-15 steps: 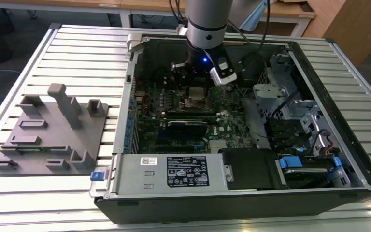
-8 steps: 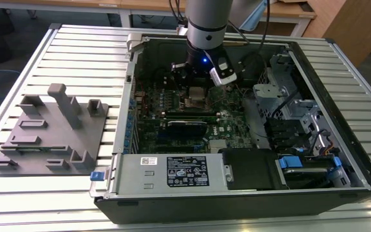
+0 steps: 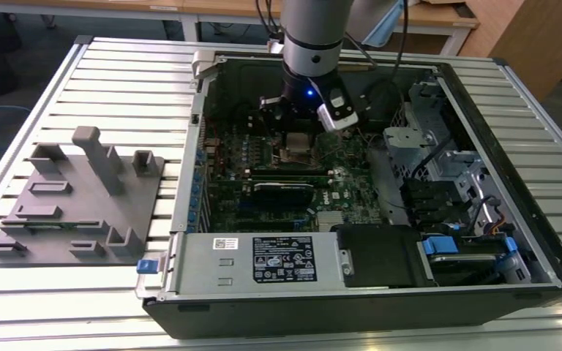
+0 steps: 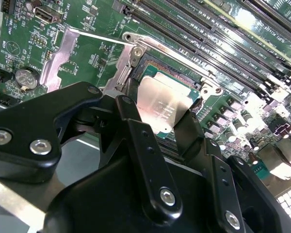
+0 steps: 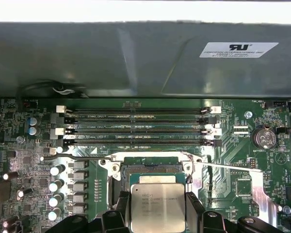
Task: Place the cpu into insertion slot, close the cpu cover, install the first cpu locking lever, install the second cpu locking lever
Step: 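Place the cpu into insertion slot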
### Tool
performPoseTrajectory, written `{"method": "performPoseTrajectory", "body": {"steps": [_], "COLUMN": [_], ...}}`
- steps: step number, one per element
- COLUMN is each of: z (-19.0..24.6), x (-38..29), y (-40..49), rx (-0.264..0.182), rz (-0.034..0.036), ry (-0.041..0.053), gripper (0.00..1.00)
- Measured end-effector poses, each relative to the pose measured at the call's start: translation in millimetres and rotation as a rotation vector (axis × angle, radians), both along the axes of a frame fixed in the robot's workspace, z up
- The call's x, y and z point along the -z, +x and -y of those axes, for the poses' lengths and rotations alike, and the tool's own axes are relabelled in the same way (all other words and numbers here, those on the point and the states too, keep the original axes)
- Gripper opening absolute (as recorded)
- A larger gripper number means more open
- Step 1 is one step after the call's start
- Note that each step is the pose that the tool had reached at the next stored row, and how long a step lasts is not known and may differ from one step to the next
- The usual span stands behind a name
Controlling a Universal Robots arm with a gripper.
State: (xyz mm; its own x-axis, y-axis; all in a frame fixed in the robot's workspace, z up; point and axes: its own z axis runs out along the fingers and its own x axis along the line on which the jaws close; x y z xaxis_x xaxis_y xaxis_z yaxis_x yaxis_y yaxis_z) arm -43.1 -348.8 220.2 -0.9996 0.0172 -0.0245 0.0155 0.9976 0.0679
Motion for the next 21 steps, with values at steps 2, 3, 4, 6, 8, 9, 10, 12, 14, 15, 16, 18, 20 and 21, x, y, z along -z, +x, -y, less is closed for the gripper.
{"method": "performPoseTrajectory", "body": {"steps": [2, 3, 4, 6, 8, 9, 10, 12, 14, 15, 16, 18, 20, 21], "z": [0.0, 0.0, 0.0, 0.0, 0.0, 0.0, 0.0, 0.0, 0.0, 0.0, 0.0, 0.0, 0.0, 0.0], "x": [1.0, 1.4, 1.7, 2.7, 3.6, 3.7, 3.7, 3.8, 3.9, 3.9, 3.9, 3.9, 3.9, 3.9], "y": [-0.3, -0.4, -0.4, -0.6, -0.7, -0.7, -0.7, -0.7, -0.7, -0.7, -0.7, -0.7, -0.7, -0.7], "rx": [0.000, 0.000, 0.000, 0.000, 0.000, 0.000, 0.000, 0.000, 0.000, 0.000, 0.000, 0.000, 0.000, 0.001], "rz": [0.0000, 0.0000, 0.0000, -0.0001, 0.0000, -0.0001, -0.0002, -0.0001, 0.0000, -0.0001, 0.0000, 0.0000, -0.0001, -0.0001], "ry": [0.0000, -0.0001, -0.0001, -0.0002, -0.0002, -0.0004, -0.0005, -0.0004, -0.0003, -0.0003, -0.0003, -0.0003, -0.0003, -0.0003], "gripper": [0.54, 0.54, 0.54, 0.54, 0.54, 0.54, 0.54, 0.54, 0.54, 0.54, 0.54, 0.54, 0.54, 0.54]}}
